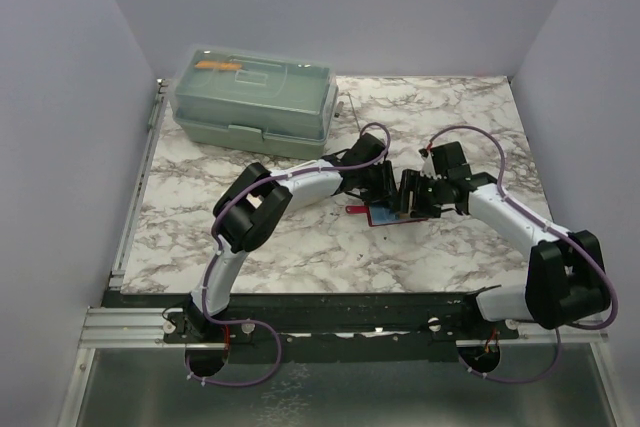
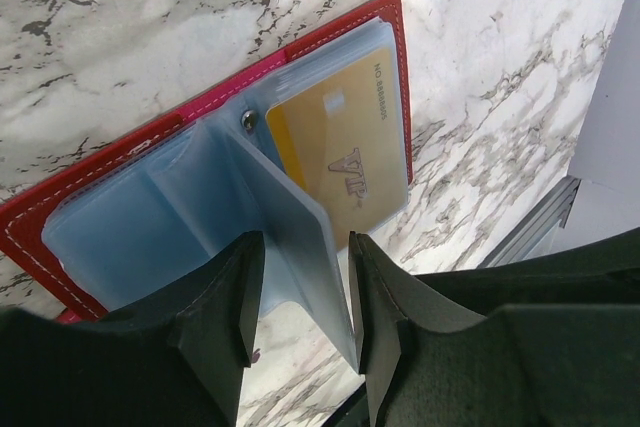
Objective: Put the credit cards into the card holder
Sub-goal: Insert the credit card into the card holder, then pick up the credit card from the storage box.
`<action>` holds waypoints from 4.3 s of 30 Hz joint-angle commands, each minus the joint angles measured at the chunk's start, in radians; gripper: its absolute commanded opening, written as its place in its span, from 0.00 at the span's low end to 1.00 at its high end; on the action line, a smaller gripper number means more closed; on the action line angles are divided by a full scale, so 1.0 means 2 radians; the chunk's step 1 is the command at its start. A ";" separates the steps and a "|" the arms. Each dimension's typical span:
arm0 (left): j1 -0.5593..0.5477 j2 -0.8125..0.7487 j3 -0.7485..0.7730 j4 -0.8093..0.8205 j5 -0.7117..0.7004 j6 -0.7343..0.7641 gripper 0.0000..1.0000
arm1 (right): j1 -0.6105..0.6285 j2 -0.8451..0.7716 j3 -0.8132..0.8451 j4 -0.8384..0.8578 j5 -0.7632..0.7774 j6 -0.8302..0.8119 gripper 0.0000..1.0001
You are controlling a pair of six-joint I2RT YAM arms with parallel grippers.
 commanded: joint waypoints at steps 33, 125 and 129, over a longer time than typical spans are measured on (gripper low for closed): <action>0.110 -0.333 -0.192 -0.103 -0.084 0.060 0.81 | -0.019 -0.029 0.019 0.063 0.015 -0.029 0.62; 0.166 -0.202 -0.131 -0.090 -0.061 -0.008 0.00 | 0.010 0.011 0.009 0.189 -0.139 -0.010 0.64; 0.158 -0.195 -0.100 -0.140 -0.080 0.006 0.00 | 0.038 0.053 0.048 0.213 -0.144 0.002 0.64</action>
